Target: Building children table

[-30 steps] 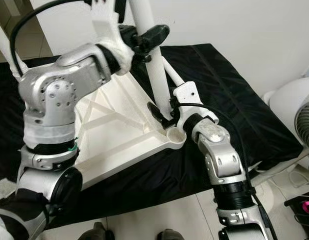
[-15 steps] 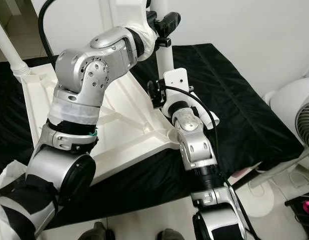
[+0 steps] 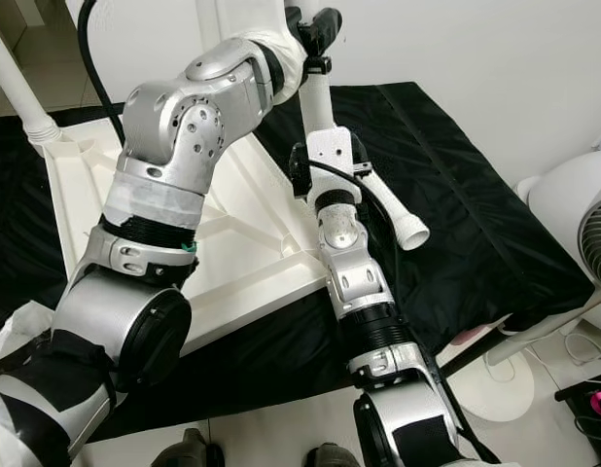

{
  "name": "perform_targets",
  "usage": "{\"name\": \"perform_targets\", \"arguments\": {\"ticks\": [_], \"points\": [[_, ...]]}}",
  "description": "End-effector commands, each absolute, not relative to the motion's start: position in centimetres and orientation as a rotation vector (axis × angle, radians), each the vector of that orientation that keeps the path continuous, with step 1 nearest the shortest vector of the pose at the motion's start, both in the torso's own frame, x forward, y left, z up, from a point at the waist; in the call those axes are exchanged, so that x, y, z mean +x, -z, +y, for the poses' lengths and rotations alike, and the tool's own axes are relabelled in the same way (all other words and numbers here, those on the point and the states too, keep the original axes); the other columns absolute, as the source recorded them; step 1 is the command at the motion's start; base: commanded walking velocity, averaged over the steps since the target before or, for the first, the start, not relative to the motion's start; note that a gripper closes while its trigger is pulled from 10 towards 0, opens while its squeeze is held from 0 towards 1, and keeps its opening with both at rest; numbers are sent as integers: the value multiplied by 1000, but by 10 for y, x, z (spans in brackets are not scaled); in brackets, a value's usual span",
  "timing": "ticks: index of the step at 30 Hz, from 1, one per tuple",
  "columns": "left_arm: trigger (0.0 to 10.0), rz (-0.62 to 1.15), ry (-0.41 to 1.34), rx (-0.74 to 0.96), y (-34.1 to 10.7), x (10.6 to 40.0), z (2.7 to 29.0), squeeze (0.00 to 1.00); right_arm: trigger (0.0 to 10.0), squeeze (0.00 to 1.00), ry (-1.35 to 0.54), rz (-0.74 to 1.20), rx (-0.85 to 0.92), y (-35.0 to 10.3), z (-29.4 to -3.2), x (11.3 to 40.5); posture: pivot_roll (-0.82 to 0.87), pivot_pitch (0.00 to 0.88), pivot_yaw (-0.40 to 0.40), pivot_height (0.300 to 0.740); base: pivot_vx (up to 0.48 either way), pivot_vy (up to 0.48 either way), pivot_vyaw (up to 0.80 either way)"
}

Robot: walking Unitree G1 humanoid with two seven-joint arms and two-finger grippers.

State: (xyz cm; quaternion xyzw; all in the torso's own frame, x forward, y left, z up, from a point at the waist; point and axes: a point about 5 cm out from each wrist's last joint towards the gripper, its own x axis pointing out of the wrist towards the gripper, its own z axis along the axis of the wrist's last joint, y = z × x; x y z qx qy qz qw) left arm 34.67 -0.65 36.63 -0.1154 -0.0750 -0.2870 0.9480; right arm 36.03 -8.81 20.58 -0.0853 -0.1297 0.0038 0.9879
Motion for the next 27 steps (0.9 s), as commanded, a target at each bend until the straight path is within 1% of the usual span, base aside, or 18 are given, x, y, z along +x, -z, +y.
{"name": "perform_targets", "arguments": {"ticks": [1,6,7,8,9,11,12,13,15,16,22,23,24,25,27], "points": [[10000,-194,582,-228,-377,344,-9,0,10000,0,-3,-272,-161,-209,-86,363,-67,0,-9,740,0,0,0],[10000,-198,581,-229,-378,345,-10,0,9843,0,4,-273,-161,-209,-85,365,-69,0,-7,740,0,0,0],[10000,-198,582,-229,-378,345,-10,0,4745,0,18,-270,-157,-209,-86,366,-69,0,-7,740,0,0,0],[10000,-201,583,-229,-378,345,-11,0,4706,0,27,-275,-157,-209,-86,367,-69,0,-7,740,0,0,0],[10000,-203,584,-229,-379,345,-11,0,4235,0,34,-277,-153,-209,-87,368,-69,0,-7,740,0,0,0],[10000,-204,585,-229,-379,346,-11,0,4235,0,40,-280,-152,-209,-87,369,-69,0,-7,740,0,0,0],[10000,-205,585,-228,-379,346,-12,0,1725,0,43,-282,-153,-209,-87,370,-69,0,-7,740,0,0,0],[10000,-206,586,-226,-379,346,-12,0,1176,0,47,-283,-155,-209,-87,370,-68,0,-6,740,0,0,0],[10000,-206,586,-225,-379,346,-12,0,1098,0,49,-285,-156,-209,-87,371,-68,0,-6,740,0,0,0],[10000,-208,587,-223,-379,346,-12,0,0,0,57,-288,-156,-210,-88,372,-68,0,-6,740,0,0,0],[10000,-212,588,-215,-380,346,-12,0,0,0,72,-294,-150,-212,-90,373,-67,0,-7,740,0,0,0],[10000,-226,578,-172,-382,346,-11,0,2431,0,78,-292,-147,-212,-91,374,-67,0,-7,740,0,0,0],[10000,-226,578,-172,-382,346,-11,0,2431,0,78,-292,-147,-212,-91,374,-67,0,-7,740,0,0,0],[10000,-243,569,-126,-385,346,-10,0,10000,0,85,-290,-140,-212,-91,374,-68,0,-7,740,0,0,0],[10000,-243,569,-126,-385,346,-10,0,10000,0,85,-290,-140,-212,-91,374,-68,0,-7,740,0,0,0]]}}
